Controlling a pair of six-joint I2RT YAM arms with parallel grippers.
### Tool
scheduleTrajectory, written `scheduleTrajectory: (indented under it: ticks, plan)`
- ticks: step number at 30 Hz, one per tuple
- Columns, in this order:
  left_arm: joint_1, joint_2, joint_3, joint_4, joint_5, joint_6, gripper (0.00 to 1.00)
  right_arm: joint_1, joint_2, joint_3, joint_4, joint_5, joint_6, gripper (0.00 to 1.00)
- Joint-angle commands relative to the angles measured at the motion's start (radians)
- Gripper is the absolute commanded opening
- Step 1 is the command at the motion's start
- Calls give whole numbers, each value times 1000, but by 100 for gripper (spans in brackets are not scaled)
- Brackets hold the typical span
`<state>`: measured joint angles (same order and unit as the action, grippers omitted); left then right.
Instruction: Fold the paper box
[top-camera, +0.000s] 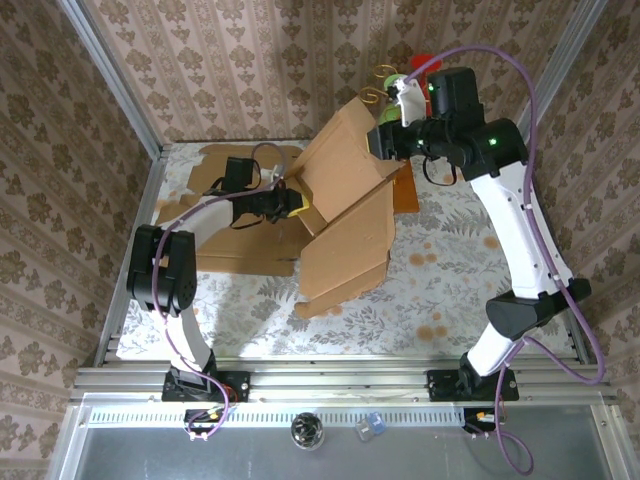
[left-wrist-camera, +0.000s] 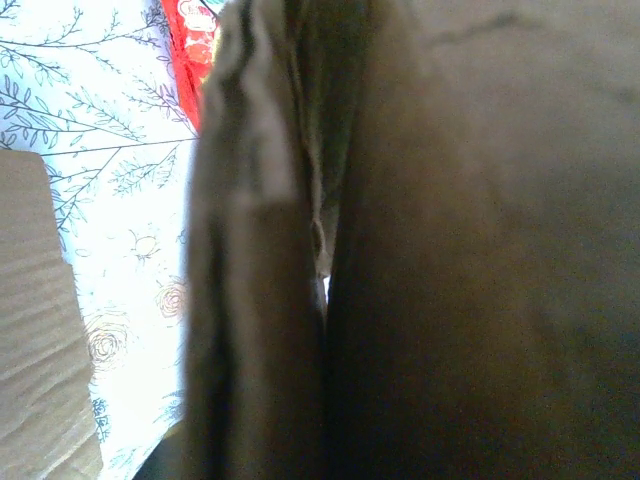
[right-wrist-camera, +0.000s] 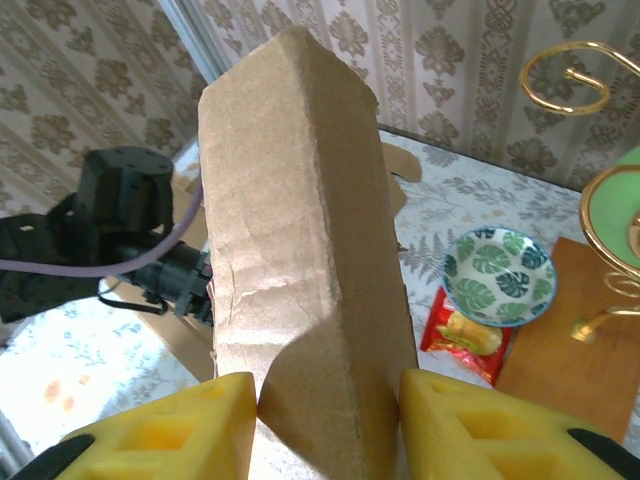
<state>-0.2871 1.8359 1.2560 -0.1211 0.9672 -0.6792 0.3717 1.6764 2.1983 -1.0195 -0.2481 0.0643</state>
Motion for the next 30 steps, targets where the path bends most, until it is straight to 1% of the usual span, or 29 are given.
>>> scheduleTrajectory:
  ticks: [1,8,19,24,30]
  plan:
    - [-7,-23,44,-47,-6,29,0,29,22,31,-57,121,-60,43]
    - [-15,-34,54,-88,-27,47,0,83,43,40,-76,251,-93,43]
    - [-23,-49,62,-148,-57,79,0,196,84,40,-93,588,-151,43]
    - [-28,-52,78,-185,-78,94,0,236,111,41,-100,739,-170,37]
    - [-42,-59,106,-240,-115,97,0,252,142,42,-121,874,-149,21]
